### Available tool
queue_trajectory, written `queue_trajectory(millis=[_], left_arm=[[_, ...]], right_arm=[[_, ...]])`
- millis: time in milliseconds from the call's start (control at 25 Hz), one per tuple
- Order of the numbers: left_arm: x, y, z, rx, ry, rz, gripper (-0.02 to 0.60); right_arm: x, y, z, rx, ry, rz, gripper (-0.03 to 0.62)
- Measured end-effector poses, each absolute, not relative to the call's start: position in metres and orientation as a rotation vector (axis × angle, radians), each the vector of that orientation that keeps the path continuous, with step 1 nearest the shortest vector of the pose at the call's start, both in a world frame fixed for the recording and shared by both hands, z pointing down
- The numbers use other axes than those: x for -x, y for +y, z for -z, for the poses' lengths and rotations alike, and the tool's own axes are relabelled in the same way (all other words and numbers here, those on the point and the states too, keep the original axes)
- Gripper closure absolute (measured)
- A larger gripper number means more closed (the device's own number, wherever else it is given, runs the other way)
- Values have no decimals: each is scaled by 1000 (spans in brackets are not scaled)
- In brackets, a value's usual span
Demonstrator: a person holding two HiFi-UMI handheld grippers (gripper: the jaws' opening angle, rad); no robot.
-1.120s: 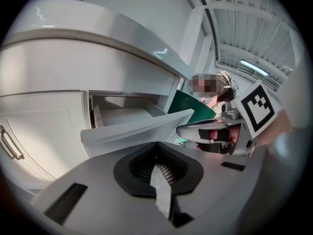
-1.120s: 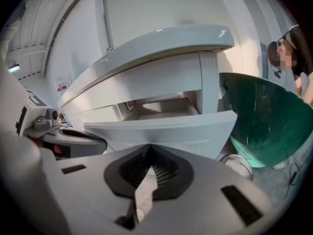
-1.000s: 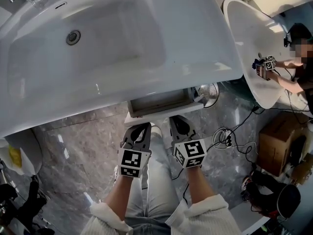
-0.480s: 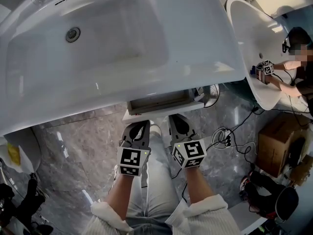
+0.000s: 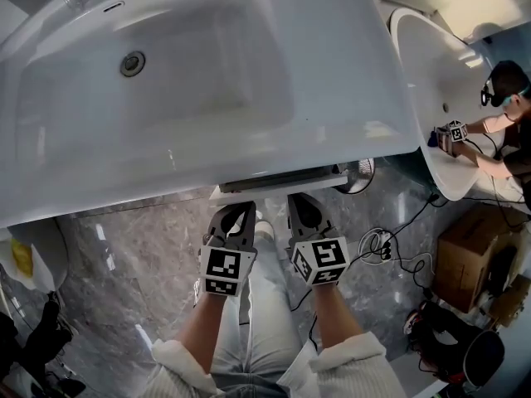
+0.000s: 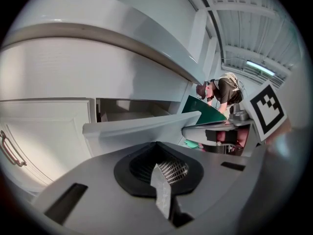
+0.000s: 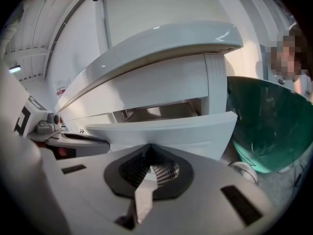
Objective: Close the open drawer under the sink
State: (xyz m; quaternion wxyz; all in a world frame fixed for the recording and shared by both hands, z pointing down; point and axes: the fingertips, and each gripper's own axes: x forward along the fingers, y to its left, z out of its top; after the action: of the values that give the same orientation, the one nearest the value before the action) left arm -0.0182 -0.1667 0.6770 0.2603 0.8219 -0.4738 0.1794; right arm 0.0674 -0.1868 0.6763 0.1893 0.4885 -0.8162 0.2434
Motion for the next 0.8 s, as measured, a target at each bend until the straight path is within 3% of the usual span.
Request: queue_trajectory(millis=[800], left_arm=[[26, -210, -675, -2298, -1290, -498, 568]], right_arm=[[-59, -231, -674, -1393, -2314, -627, 586]])
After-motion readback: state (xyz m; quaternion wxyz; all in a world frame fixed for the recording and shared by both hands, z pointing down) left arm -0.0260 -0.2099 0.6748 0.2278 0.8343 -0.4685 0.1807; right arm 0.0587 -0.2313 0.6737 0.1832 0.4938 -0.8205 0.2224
